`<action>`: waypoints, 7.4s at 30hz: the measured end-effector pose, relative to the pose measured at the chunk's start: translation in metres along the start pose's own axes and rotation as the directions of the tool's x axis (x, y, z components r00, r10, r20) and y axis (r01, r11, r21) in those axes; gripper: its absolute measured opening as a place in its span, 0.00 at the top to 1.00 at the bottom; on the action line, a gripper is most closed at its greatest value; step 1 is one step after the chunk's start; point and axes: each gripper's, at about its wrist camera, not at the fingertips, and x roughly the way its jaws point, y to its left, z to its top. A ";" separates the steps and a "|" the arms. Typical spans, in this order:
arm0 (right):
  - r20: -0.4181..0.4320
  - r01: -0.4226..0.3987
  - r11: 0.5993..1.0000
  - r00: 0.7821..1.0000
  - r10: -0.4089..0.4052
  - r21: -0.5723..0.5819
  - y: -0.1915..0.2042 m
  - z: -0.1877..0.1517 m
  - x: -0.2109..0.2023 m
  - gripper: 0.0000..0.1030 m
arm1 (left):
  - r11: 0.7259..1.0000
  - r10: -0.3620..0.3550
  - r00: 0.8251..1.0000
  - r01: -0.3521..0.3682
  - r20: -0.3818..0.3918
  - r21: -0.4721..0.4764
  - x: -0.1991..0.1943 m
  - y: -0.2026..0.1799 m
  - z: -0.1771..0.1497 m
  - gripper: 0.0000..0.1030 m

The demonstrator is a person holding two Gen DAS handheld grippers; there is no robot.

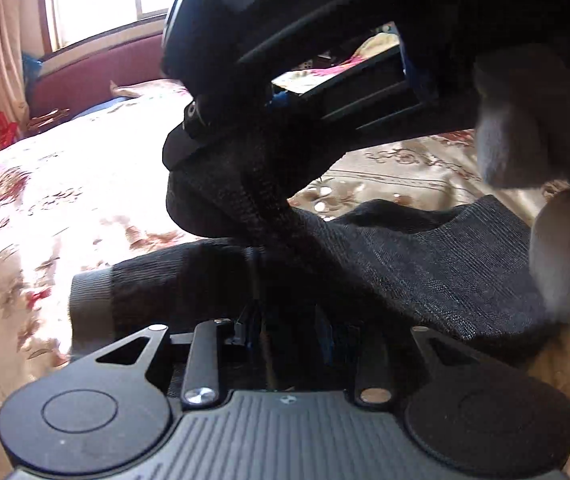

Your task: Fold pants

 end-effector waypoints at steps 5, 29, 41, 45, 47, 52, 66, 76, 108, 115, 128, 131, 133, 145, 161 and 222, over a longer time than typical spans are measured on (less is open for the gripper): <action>-0.066 0.028 0.992 0.997 -0.036 -0.122 0.035 -0.031 0.061 0.93 | 0.997 0.077 0.995 -0.078 -0.064 -0.019 -0.002 0.034 -0.026 0.56; -0.059 0.092 0.554 0.967 -0.249 -0.827 0.113 -0.092 0.103 0.64 | 0.994 0.107 0.972 -0.112 -0.208 -0.015 -0.039 0.054 -0.077 0.54; -0.064 0.063 0.565 0.977 -0.202 -0.823 0.114 -0.088 0.080 0.58 | 0.989 0.132 0.966 -0.143 -0.221 -0.034 -0.051 0.072 -0.085 0.54; -0.043 0.230 0.713 0.939 -0.343 -0.662 0.053 -0.056 0.032 0.57 | 0.987 0.128 0.973 -0.144 -0.191 -0.069 -0.055 0.075 -0.075 0.54; -0.028 0.347 0.745 0.898 -0.439 -0.569 0.015 -0.043 0.005 0.57 | 0.988 0.107 0.978 -0.125 -0.180 -0.089 -0.053 0.071 -0.070 0.54; -0.050 0.597 0.725 0.759 -0.649 -0.344 -0.071 -0.035 -0.063 0.57 | 0.997 0.048 0.988 -0.056 -0.148 -0.046 -0.048 0.034 -0.052 0.54; -0.240 0.576 0.815 0.783 -0.574 -0.068 -0.155 -0.046 -0.070 0.50 | 0.979 -0.142 0.968 0.169 -0.206 0.118 -0.008 -0.083 -0.013 0.54; -0.271 0.542 0.840 0.811 -0.519 0.013 -0.166 -0.043 -0.077 0.42 | 0.973 -0.170 0.961 0.199 -0.218 0.116 -0.005 -0.103 -0.005 0.54; -0.173 0.414 0.910 0.894 -0.413 -0.031 -0.179 0.020 -0.123 0.98 | 0.991 0.056 0.997 -0.049 -0.053 0.123 0.043 -0.028 0.029 0.53; -0.260 0.160 0.980 0.947 -0.186 -0.117 -0.141 0.018 0.008 0.97 | 0.970 0.154 0.988 -0.151 -0.001 0.188 0.065 0.011 0.025 0.44; -0.253 0.152 0.966 0.946 -0.204 -0.208 -0.122 0.022 0.042 0.93 | 0.977 0.158 0.987 -0.157 0.000 0.147 0.056 0.048 0.003 0.36; -0.292 0.205 0.953 0.919 -0.266 -0.222 -0.135 0.007 0.067 0.98 | 0.977 0.164 0.986 -0.161 -0.008 0.142 0.056 0.048 0.005 0.33; -0.280 0.245 0.954 0.916 -0.286 -0.173 -0.145 0.010 0.060 0.98 | 0.973 0.182 0.983 -0.178 -0.014 0.150 0.051 0.046 0.009 0.33; -0.202 0.499 0.860 0.857 -0.474 0.102 -0.208 -0.020 -0.139 0.80 | 0.987 0.068 0.997 -0.061 -0.043 0.146 0.022 -0.007 0.006 0.33; -0.243 0.401 0.883 0.907 -0.344 0.244 -0.232 -0.048 -0.119 0.74 | 0.983 -0.037 0.996 0.052 -0.085 0.177 0.026 -0.044 -0.005 0.33; -0.283 0.248 0.866 0.875 -0.392 -0.434 0.035 0.033 0.121 0.61 | 0.969 -0.045 0.998 0.052 0.033 -0.242 -0.080 0.063 -0.052 0.33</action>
